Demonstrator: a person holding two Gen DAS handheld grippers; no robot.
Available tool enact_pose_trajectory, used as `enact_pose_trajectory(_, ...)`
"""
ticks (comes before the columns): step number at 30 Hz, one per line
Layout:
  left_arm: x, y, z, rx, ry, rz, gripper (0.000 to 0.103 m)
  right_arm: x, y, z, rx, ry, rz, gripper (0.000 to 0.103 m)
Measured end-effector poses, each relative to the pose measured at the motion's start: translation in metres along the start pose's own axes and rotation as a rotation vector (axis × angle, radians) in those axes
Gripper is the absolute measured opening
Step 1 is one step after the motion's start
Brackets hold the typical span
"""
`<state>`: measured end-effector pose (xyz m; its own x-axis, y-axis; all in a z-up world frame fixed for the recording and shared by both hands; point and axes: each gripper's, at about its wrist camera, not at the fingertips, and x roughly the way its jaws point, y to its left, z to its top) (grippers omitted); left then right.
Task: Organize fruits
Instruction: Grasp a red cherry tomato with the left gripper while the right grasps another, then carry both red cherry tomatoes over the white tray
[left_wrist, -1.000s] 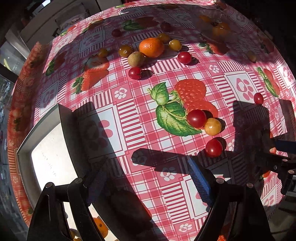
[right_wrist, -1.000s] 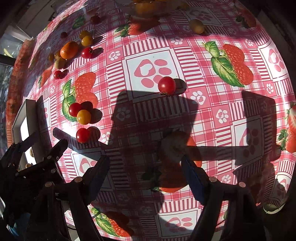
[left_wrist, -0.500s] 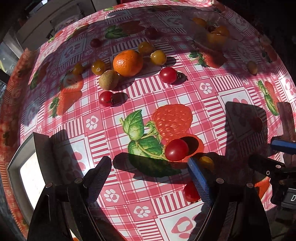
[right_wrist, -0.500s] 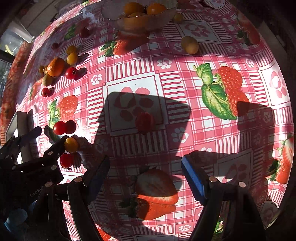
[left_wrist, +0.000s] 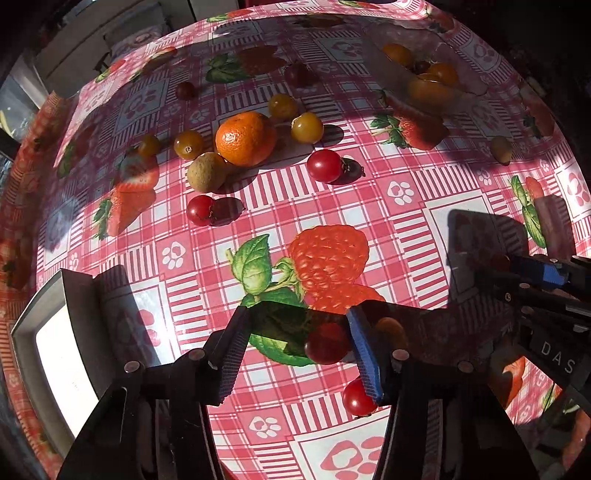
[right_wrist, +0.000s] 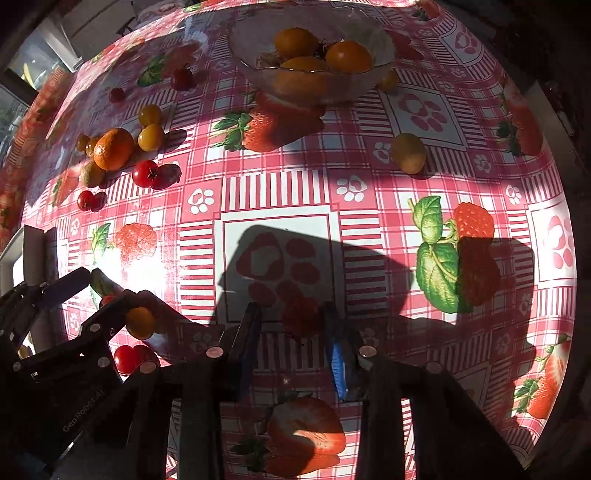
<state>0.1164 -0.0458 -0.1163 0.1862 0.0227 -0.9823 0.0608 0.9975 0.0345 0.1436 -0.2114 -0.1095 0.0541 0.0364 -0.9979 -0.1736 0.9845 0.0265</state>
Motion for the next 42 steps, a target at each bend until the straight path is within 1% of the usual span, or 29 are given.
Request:
enact_pose_trajectory(1, -0.002, -0.002, -0.002, 0.001, 0.003, -0.006, 0.041, -0.001, 0.001, 0.0, -0.002, 0.0, 0.005, 0.022)
enact_pose_trajectory(2, -0.003, -0.005, -0.005, -0.001, 0.007, -0.013, 0.033, -0.001, 0.002, 0.0, 0.003, -0.002, 0.013, 0.022)
enact_pose_trajectory(3, -0.004, -0.007, -0.008, -0.005, 0.011, -0.018, 0.027, -0.002, 0.0, 0.0, 0.011, -0.003, 0.022, 0.022)
enact_pose_trajectory(4, -0.009, -0.01, -0.02, -0.014, 0.013, -0.027, 0.024, -0.003, 0.001, -0.002, 0.027, -0.001, 0.035, 0.022)
enact_pose_trajectory(5, -0.01, -0.009, -0.022, -0.023, 0.016, -0.039, 0.025, -0.001, 0.009, -0.005, 0.048, 0.003, 0.056, 0.022)
enact_pose_trajectory(7, -0.013, -0.006, -0.028, -0.056, 0.025, -0.08, 0.025, -0.003, 0.003, -0.012, 0.082, 0.012, 0.095, 0.022)
enact_pose_trajectory(10, -0.011, 0.005, -0.033, -0.098, 0.04, -0.116, 0.025, -0.011, 0.001, -0.026, 0.098, 0.013, 0.12, 0.022)
enact_pose_trajectory(13, -0.016, 0.013, -0.04, -0.123, 0.041, -0.132, 0.025, -0.013, -0.005, -0.034, 0.113, 0.016, 0.134, 0.022)
enact_pose_trajectory(16, -0.023, 0.02, -0.047, -0.138, 0.04, -0.136, 0.025, -0.025, -0.009, -0.049, 0.124, 0.019, 0.153, 0.022)
enact_pose_trajectory(21, -0.037, 0.034, -0.058, -0.149, 0.029, -0.132, 0.025, -0.028, -0.003, -0.058, 0.121, 0.027, 0.174, 0.022)
enact_pose_trajectory(27, -0.05, 0.05, -0.067, -0.162, 0.012, -0.125, 0.025, -0.031, 0.017, -0.059, 0.096, 0.033, 0.193, 0.022)
enact_pose_trajectory(33, -0.064, 0.076, -0.078, -0.192, -0.008, -0.122, 0.025, -0.037, 0.046, -0.057, 0.054, 0.032, 0.206, 0.022)
enact_pose_trajectory(42, -0.079, 0.112, -0.099, -0.263, -0.045, -0.088, 0.025, -0.046, 0.107, -0.055, -0.054, 0.031, 0.23, 0.022)
